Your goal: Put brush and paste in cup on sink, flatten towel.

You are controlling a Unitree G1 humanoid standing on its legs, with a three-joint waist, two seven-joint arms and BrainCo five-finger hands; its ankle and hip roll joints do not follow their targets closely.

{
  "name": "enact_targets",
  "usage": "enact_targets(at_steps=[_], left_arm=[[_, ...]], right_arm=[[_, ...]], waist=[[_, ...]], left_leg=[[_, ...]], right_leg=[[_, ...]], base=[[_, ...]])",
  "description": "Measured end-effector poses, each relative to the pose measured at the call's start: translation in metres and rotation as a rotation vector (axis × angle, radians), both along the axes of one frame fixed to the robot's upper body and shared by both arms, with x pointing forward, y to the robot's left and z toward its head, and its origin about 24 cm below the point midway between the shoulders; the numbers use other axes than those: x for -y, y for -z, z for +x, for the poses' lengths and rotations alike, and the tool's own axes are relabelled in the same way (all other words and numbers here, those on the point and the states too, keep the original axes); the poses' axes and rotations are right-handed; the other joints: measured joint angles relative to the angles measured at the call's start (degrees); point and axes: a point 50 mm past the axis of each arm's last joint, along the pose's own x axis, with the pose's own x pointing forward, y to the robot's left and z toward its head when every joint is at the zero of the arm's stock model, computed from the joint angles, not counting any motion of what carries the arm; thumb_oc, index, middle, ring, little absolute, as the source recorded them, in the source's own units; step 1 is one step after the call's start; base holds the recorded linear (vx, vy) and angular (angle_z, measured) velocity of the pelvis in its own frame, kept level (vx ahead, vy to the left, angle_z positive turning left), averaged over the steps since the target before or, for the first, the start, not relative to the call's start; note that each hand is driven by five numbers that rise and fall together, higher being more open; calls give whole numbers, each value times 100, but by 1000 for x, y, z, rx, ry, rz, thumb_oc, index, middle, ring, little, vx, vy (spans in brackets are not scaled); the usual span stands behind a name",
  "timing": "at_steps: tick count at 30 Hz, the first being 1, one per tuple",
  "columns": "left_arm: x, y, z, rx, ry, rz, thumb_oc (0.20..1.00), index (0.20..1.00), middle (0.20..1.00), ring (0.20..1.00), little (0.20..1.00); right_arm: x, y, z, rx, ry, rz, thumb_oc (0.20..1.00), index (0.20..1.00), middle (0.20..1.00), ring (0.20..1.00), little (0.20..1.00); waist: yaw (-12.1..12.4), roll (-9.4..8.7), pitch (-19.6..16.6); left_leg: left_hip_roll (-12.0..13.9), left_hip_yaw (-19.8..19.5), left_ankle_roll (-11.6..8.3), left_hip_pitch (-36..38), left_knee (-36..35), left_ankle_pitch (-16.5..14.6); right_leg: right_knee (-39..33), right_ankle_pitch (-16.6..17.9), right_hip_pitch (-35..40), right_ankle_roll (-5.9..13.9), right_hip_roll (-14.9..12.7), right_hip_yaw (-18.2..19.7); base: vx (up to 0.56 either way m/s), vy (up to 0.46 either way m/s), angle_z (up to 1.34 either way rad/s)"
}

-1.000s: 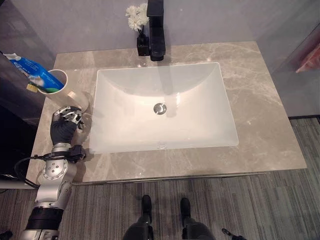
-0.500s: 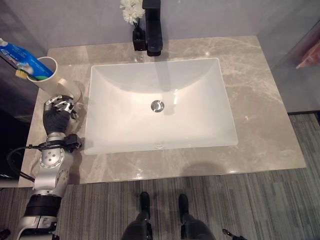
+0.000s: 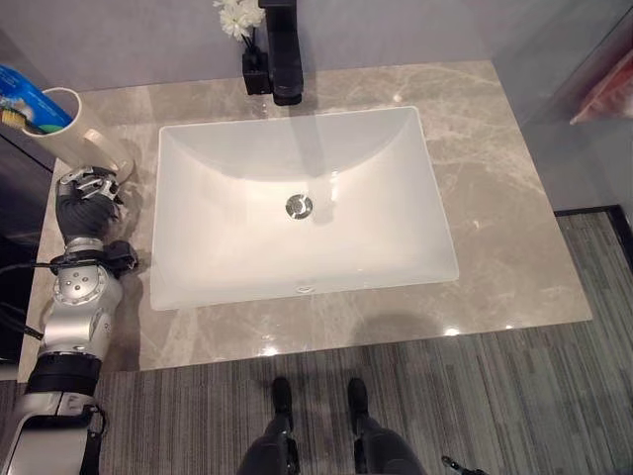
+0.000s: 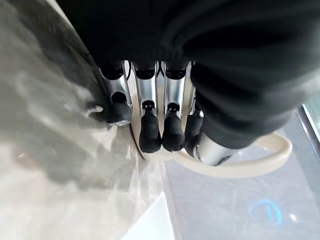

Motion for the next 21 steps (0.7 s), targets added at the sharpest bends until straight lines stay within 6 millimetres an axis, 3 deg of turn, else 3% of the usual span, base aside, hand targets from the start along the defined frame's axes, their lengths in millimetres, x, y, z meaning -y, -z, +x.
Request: enact_targets(at_steps=[5, 10, 21], left_arm=[[-5, -16, 9, 7, -25, 32, 200, 200, 200, 200, 200], [7, -28, 18, 19, 21, 76, 200, 200, 200, 200, 200], [12, -37, 19, 77, 36, 56, 200, 200, 200, 200, 200]], right_arm=[[1, -1, 3, 0, -21, -7, 1000, 1000, 1000, 1000, 1000], [1, -1, 3, -2, -29, -12, 1000, 1000, 1000, 1000, 1000], [0, -1, 7, -7, -74, -30, 1000, 1000, 1000, 1000, 1000]], waist=[[-83, -30, 18], [-91, -69, 42], [-90, -181, 111]], left_leg=[[0, 10, -6, -80, 1, 6], [2, 22, -6, -117, 1, 7], [4, 36, -7, -134, 1, 6]], right_leg=[[1, 11, -86, -3, 0, 8], [2, 15, -128, -6, 2, 17], [2, 19, -146, -6, 6, 24]], base=[[-4, 0, -1], [-4, 1, -1], [-10, 3, 0]])
